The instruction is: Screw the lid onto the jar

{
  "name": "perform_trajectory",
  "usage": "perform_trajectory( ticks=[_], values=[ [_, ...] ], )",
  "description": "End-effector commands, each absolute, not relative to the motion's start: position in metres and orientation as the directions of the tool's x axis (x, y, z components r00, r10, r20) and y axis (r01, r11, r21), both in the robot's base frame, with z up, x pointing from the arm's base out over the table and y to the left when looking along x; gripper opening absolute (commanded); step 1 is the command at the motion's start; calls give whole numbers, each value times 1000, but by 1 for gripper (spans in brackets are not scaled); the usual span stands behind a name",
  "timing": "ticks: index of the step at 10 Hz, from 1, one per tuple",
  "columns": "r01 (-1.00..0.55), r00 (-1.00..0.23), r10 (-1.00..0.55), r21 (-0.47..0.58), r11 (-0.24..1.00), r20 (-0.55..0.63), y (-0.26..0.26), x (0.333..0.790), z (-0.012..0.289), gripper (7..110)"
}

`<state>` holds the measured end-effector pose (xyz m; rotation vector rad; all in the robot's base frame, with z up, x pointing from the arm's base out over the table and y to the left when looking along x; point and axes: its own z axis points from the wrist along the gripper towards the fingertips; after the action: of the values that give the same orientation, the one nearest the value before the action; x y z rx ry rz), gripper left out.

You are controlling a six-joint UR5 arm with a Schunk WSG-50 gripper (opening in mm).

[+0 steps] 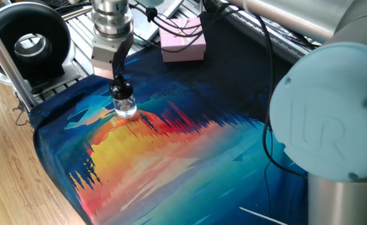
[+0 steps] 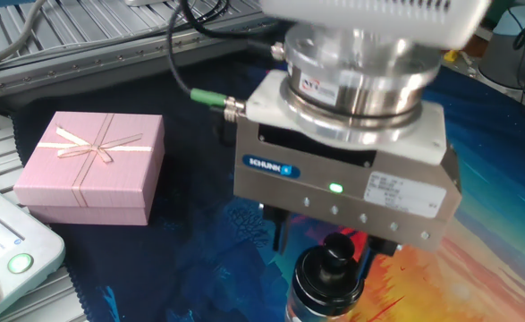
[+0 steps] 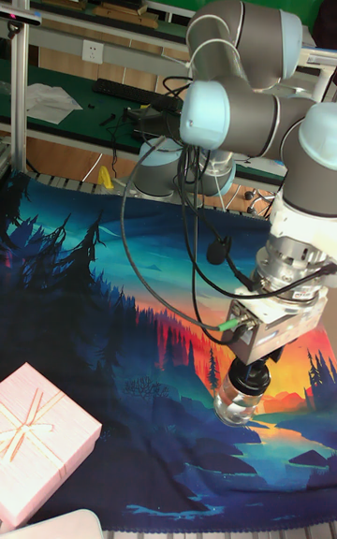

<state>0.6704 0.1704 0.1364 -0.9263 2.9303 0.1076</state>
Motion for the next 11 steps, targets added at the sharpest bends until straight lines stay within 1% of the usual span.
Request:
perform_trajectory(
  ticks=[1,2,4,5,6,8,11],
  values=[
    [-556,-831,-554,75,828,-46,179,663,165,66],
    [-560,-828,-558,72,825,-46,179,664,166,66],
    [-570,-822,-570,29,821,-21,162,672,165,66],
    [-568,-823,-568,34,823,-6,161,672,167,66],
    [-526,-850,-526,1,850,23,155,673,173,44],
    [-517,-855,-517,21,856,36,162,681,199,44],
    [-457,-889,-456,-15,889,35,157,692,194,44]
  ],
)
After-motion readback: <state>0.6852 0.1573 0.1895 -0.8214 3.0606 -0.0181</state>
